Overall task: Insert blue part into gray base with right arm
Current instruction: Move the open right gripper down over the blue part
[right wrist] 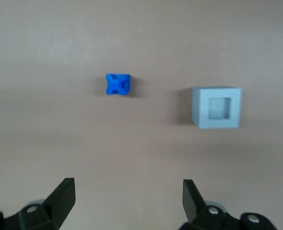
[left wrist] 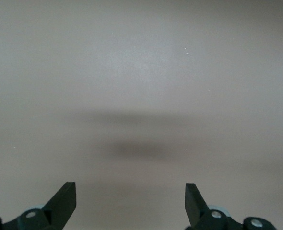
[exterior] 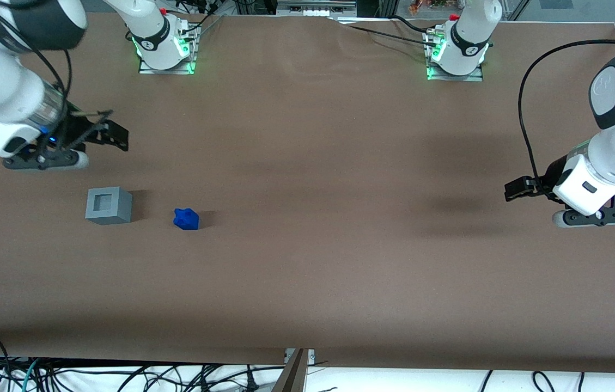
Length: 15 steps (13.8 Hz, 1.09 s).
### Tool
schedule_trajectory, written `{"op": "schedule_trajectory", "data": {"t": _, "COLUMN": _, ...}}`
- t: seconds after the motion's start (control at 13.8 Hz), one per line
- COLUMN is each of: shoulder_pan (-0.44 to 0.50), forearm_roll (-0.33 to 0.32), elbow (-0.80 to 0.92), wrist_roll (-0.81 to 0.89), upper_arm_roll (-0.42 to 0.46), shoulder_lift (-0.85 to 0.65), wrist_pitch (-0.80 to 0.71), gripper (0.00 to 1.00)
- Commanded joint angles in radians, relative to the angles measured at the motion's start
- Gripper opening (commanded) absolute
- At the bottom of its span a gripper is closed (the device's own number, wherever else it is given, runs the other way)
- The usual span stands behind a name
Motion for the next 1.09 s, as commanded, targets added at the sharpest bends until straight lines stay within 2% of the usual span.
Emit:
{"op": "schedule_trajectory", "data": {"t": 0.0, "shoulder_pan": 0.030, "forearm_roll": 0.005, "elbow": -0.128, "wrist_roll": 0.049, "upper_arm_roll": -0.003, "shoulder_lift": 0.053, "wrist_pitch": 0.208, "gripper": 0.99}}
{"op": "schedule_trajectory", "data": {"t": 0.51, "shoulder_pan": 0.056, "forearm_roll": 0.005, "elbow": -0.252, "wrist_roll": 0.144, "upper_arm_roll": -0.003, "shoulder_lift": 0.275, "wrist_pitch": 0.627, "gripper": 0.99}}
{"op": "schedule_trajectory", "data": {"t": 0.87, "shoulder_pan": 0.072, "forearm_roll": 0.005, "elbow": -0.237, "wrist_roll": 0.145, "upper_arm_roll": -0.004, "shoulder_lift": 0.362, "wrist_pitch": 0.738, "gripper": 0.98}}
{"op": "schedule_trajectory", "data": {"t": 1.02, "shoulder_pan": 0.072, "forearm_roll": 0.005, "elbow": -0.217, "wrist_roll": 0.145, "upper_arm_roll": -0.004, "shoulder_lift": 0.383, "wrist_pitch": 0.746, "gripper": 0.95}}
